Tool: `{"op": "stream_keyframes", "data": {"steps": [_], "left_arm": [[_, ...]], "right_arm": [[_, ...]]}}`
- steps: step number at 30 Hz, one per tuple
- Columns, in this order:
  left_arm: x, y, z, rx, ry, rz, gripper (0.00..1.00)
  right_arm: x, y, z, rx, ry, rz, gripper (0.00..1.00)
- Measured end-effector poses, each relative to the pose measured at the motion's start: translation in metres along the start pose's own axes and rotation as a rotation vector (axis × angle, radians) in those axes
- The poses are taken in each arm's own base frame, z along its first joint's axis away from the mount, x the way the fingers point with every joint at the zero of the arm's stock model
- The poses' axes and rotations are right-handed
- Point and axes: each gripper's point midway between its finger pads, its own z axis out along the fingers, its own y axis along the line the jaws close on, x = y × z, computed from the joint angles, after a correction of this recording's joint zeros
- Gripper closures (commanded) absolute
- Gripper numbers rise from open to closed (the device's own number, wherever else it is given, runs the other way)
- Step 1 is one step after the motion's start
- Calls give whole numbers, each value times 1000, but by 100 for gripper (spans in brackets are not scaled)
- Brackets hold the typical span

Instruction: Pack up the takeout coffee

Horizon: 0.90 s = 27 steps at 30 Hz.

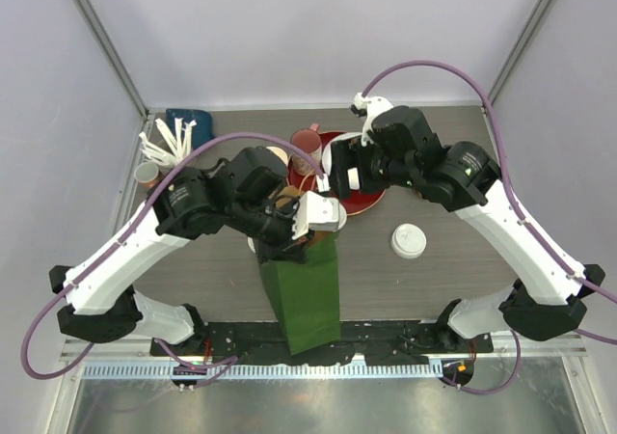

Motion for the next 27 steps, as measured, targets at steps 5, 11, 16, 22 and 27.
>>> {"op": "stream_keyframes", "data": {"steps": [5,11,16,22,27], "left_arm": [[2,2,15,-27,48,47,100],[13,10,34,-79,117,115,100],[20,14,43,-101,154,138,100],[21,11,52,-95,172,160,100],[20,11,54,-94,174,164,87]], "right_arm": [[21,-6,-2,12,36,12,9],[50,2,8,-52,82,49,12],[79,20,19,-128,156,38,16],[105,28,27,-152,222,29,48],[113,27,29,-153,240,8,90]]}}
